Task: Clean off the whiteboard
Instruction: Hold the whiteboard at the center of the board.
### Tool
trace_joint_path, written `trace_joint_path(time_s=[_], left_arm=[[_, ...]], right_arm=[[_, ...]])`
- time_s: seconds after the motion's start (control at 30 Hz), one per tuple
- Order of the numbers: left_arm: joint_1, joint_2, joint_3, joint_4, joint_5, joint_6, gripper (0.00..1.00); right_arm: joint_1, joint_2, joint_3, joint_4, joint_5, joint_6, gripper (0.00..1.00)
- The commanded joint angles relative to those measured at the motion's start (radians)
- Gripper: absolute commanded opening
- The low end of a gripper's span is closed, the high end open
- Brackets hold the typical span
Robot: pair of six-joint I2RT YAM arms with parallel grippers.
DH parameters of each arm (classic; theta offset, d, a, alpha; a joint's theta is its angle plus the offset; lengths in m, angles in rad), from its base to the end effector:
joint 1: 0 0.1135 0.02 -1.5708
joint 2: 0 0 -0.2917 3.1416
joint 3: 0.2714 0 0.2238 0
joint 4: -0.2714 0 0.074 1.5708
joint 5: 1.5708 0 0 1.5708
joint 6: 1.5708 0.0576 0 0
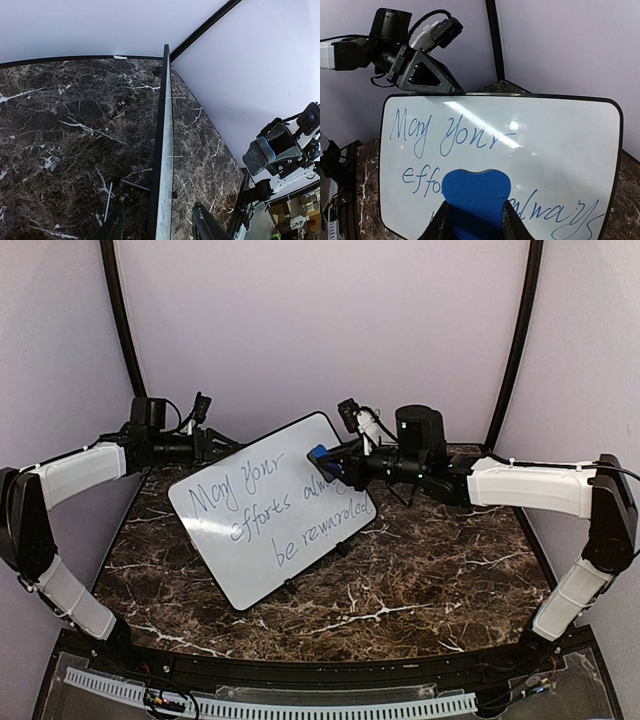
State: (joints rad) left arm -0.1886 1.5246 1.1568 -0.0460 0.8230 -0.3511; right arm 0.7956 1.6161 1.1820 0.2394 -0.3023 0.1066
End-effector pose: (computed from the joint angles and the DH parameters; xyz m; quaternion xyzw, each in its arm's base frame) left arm 0.3191 -0.1039 0.3378 0.1557 0.7826 -0.4564 0.3937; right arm 0.2541 0.2839 0.3437 -0.3479 0.6865 0.3784 0.5143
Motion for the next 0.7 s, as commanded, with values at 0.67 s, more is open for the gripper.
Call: trace_joint_path(time_s=[0.67], left_arm=[[-0.008, 0.019, 0.044, -0.126, -0.010, 0.087, 0.39]], right_arm=[[0.014, 0.012, 0.034, 0.005, 0.003, -0.020, 0.27]])
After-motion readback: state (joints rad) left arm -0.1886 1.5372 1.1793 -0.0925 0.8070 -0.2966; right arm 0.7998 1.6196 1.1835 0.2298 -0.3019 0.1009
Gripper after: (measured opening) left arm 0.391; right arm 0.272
